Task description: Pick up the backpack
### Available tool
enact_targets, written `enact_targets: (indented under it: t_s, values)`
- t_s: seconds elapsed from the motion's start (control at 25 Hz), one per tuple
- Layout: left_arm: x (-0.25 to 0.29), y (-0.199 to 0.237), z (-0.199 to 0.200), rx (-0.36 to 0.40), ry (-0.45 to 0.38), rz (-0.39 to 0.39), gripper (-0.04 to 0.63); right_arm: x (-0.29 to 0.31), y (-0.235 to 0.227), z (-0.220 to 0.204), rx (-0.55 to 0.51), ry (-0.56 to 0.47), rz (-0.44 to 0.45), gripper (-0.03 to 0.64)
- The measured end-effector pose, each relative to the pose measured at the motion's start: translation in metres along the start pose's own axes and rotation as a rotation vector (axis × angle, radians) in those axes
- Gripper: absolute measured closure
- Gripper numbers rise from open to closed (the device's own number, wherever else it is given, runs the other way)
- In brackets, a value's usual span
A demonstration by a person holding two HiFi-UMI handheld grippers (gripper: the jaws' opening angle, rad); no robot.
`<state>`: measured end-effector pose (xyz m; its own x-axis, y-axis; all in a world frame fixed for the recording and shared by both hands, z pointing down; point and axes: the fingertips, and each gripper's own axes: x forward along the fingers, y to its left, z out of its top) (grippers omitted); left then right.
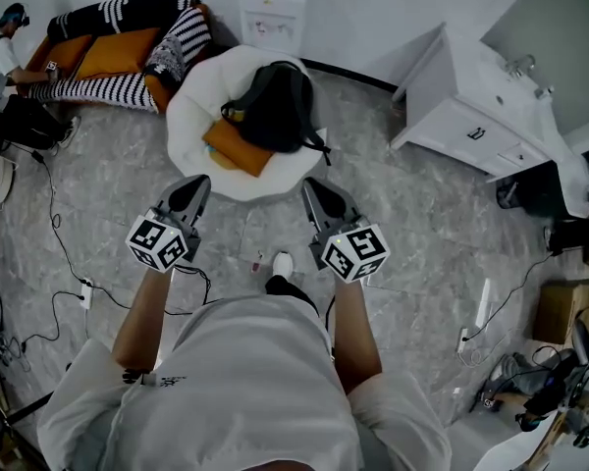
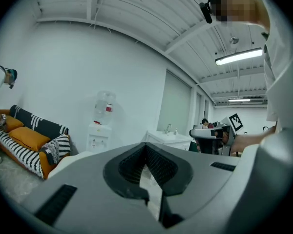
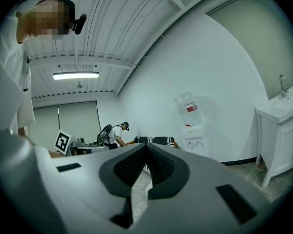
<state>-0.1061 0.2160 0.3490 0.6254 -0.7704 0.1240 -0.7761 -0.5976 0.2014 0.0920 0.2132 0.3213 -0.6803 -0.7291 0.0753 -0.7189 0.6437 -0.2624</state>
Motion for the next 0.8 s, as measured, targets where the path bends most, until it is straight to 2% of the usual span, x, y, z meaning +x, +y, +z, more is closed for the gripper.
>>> enact_targets:
  t_s: [0.48, 0.8]
  values:
    - [0.087, 0.009, 0.002, -0.015, 0.005, 0.064, 0.594, 0.034, -0.09, 0.001, 0.04, 0.056, 0.075, 0.613]
    - [0.109, 0.014, 0.0, -0.011, 0.031, 0.071, 0.594, 0.045, -0.112, 0.003, 0.048, 0.056, 0.086, 0.612]
